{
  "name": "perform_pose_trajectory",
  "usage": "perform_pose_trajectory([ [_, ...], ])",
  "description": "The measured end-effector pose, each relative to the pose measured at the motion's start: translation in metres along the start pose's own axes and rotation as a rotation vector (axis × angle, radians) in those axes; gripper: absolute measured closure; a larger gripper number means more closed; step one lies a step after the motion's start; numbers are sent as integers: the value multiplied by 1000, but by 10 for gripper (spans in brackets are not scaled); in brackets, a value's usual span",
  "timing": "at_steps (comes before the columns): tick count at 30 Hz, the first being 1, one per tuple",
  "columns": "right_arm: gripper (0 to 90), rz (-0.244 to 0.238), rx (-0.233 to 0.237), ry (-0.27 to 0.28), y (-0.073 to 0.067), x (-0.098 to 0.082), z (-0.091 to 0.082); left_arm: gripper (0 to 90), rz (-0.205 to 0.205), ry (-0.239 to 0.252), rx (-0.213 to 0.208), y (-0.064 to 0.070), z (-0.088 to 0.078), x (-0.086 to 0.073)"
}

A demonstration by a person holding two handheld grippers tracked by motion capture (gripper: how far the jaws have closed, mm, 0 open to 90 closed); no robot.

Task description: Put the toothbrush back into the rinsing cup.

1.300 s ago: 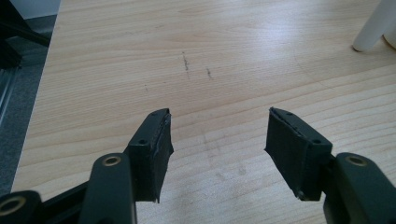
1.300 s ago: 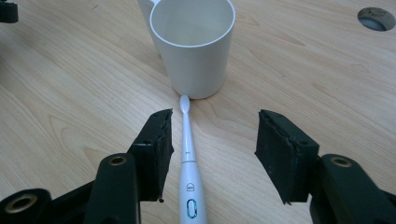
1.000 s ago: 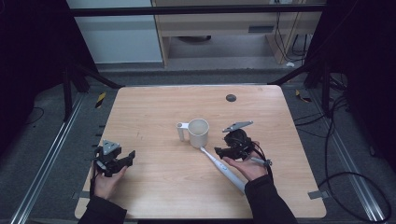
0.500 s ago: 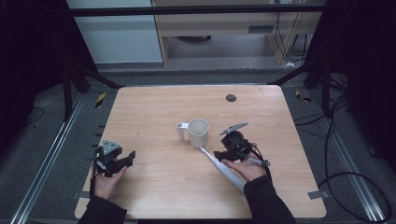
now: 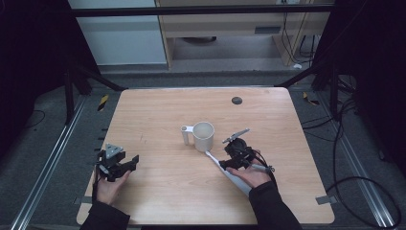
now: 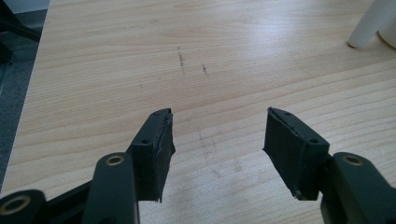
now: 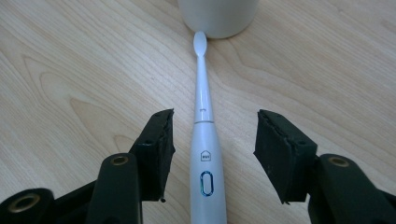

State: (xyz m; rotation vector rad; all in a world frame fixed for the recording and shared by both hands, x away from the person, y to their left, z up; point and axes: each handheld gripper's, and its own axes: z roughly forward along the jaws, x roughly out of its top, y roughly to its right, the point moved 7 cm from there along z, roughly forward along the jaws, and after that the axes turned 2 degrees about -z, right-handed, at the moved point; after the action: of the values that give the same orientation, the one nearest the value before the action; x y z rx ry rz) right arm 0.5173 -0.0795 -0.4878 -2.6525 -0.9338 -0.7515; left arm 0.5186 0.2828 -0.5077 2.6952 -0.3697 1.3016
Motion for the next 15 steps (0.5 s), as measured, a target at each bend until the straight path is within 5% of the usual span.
perform_pose_trajectory([
  [15,516,-17,10,-97,-3,-13,22,412,0,-6,-6,1,0,0],
])
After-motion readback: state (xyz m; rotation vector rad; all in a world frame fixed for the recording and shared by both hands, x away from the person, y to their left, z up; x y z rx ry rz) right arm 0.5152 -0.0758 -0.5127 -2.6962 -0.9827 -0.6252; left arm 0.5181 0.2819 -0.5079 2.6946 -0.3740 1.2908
